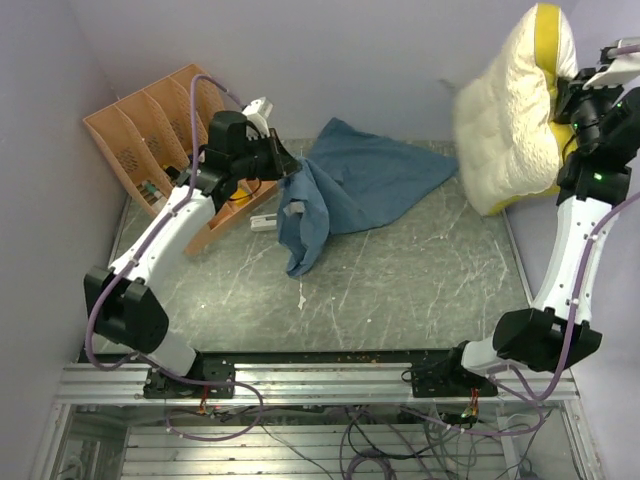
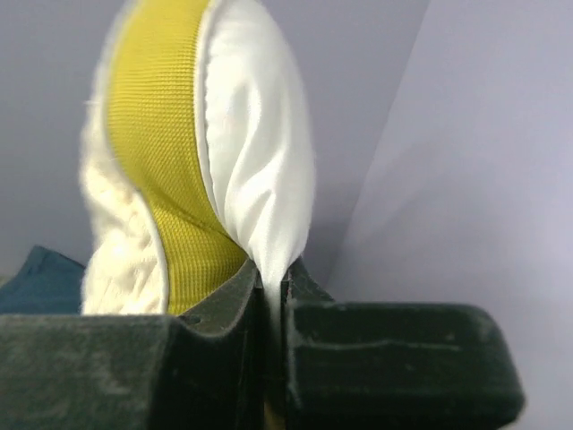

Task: Put the pillow into the pillowcase

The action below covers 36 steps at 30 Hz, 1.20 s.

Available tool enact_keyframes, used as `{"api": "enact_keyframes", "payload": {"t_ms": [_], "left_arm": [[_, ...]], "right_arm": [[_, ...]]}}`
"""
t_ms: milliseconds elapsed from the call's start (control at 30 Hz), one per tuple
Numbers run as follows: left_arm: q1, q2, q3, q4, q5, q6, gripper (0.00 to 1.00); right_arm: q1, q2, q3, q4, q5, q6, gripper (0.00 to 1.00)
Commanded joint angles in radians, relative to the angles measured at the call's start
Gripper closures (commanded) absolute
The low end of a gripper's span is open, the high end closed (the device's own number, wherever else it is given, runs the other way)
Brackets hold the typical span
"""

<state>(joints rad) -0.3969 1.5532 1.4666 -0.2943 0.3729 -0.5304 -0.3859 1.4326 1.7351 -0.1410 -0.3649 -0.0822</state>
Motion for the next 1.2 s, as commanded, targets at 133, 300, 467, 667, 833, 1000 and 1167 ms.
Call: {"api": "enact_keyframes", "payload": {"t_ms": [133, 300, 467, 667, 833, 1000, 1167], "left_arm": [[0.066, -0.199, -0.136, -0.276, -0.371, 0.164, 0.93], [0.189, -0.365, -0.327, -0.267, -0.342, 0.139, 0.93], [0.198, -0.481, -0.34, -0.248, -0.196, 0.114, 0.93], [0.198, -0.556, -0.199, -0.305, -0.188, 0.111, 0.93], [0.198, -0.565, -0.128, -0.267, -0.095, 0.051, 0.93], [0.198, -0.539, -0.149, -0.041, 0.152, -0.132, 0.93], [0.191, -0.495, -0.188, 0.162, 0.287, -0.3, 0.93]], "right_arm": [[0.046, -0.158, -0.148, 0.096, -0.426, 0.06, 1.0], [0.249, -0.226, -0.479, 0.017, -0.33, -0.111, 1.0], [0.336, -0.132, -0.588, -0.015, -0.314, -0.166, 1.0], [0.44, -0.027, -0.471, -0.357, -0.634, -0.474, 0.6], [0.593, -0.095, -0.4, -0.388, -0.74, -0.535, 0.12], [0.883, -0.127, -0.453, -0.116, -0.704, -0.37, 0.04], [1.048, -0.019, -0.477, 0.189, -0.438, -0.169, 0.03]]}}
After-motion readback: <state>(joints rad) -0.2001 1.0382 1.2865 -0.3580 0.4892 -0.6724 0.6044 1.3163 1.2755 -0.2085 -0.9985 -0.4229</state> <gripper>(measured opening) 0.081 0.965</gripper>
